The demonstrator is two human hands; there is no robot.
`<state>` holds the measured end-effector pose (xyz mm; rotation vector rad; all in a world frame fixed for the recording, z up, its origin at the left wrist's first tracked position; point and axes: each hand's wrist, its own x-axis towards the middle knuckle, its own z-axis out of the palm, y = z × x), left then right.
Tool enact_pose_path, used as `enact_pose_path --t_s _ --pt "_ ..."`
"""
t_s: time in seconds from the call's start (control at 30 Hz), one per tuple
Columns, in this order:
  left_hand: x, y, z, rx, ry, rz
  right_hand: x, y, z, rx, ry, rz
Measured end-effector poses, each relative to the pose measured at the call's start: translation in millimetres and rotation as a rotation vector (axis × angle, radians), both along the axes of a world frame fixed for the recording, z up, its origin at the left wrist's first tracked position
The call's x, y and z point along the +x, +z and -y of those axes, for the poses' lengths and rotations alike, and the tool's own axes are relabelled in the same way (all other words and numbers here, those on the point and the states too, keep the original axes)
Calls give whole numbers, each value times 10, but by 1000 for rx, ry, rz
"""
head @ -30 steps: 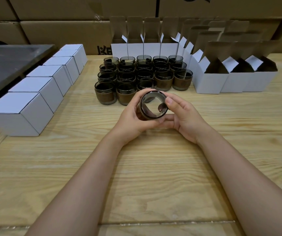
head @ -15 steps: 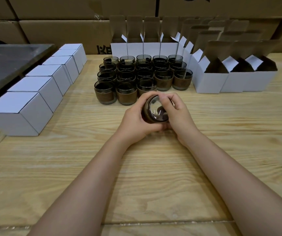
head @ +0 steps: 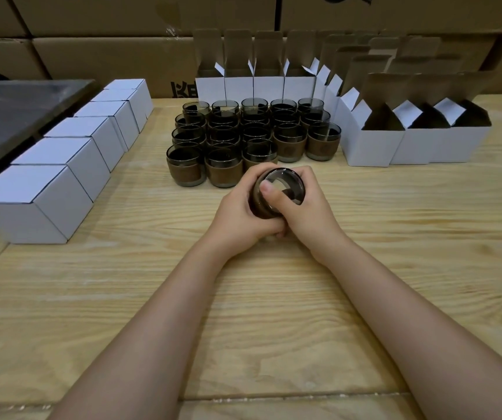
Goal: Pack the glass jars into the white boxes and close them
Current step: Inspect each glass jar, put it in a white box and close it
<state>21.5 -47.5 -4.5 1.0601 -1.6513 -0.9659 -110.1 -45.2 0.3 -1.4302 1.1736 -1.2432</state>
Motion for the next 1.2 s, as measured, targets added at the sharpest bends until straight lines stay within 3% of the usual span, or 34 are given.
enact_pose_path --t_s 0.47,0.93,1.2 --pt "7 13 -14 -16 -103 -39 -19 99 18 45 -109 107" --pt "12 49 -13 4 -155 -63 -16 27 31 -97 -213 56" --pt "-1 76 -15 128 -106 -152 -26 38 19 -180 -211 22"
